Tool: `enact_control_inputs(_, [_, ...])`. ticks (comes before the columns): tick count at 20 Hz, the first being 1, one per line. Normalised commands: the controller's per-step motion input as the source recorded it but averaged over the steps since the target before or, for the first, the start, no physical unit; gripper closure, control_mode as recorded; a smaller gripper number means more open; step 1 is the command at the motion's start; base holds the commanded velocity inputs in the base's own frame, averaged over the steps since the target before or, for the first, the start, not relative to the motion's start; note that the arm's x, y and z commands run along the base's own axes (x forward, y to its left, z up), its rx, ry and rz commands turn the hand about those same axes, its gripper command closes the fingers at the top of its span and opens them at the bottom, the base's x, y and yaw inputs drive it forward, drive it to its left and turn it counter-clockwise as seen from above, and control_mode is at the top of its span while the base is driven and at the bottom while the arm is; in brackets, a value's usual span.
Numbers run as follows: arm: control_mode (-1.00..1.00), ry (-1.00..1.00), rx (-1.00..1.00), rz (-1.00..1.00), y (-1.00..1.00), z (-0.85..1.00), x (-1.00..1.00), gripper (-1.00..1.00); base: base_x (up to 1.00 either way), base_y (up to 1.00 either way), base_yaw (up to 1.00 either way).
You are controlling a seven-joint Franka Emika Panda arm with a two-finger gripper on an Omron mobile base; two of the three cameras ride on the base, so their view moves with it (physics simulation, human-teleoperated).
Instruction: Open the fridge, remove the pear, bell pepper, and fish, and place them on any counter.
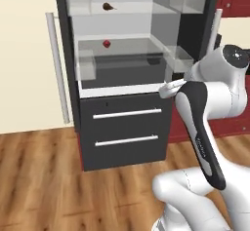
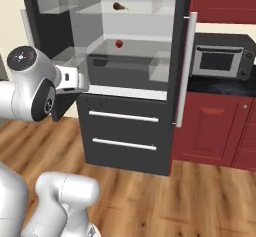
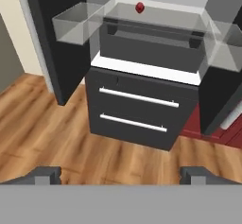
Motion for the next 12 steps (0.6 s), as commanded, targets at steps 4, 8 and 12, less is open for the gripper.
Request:
enact_control_inputs(4, [1.0,0.0,0.0,0.0,0.0,0.0,0.0,-1.0,0.86,-0.06,0.0])
enact_control_inputs(8, [1.0,0.0,0.0,0.0,0.0,0.0,0.0,-1.0,0.96,0.0,0.0])
enact_control_inputs(12, [1.0,0.0,0.0,0.0,0.0,0.0,0.0,-1.0,1.0,0.0,0.0])
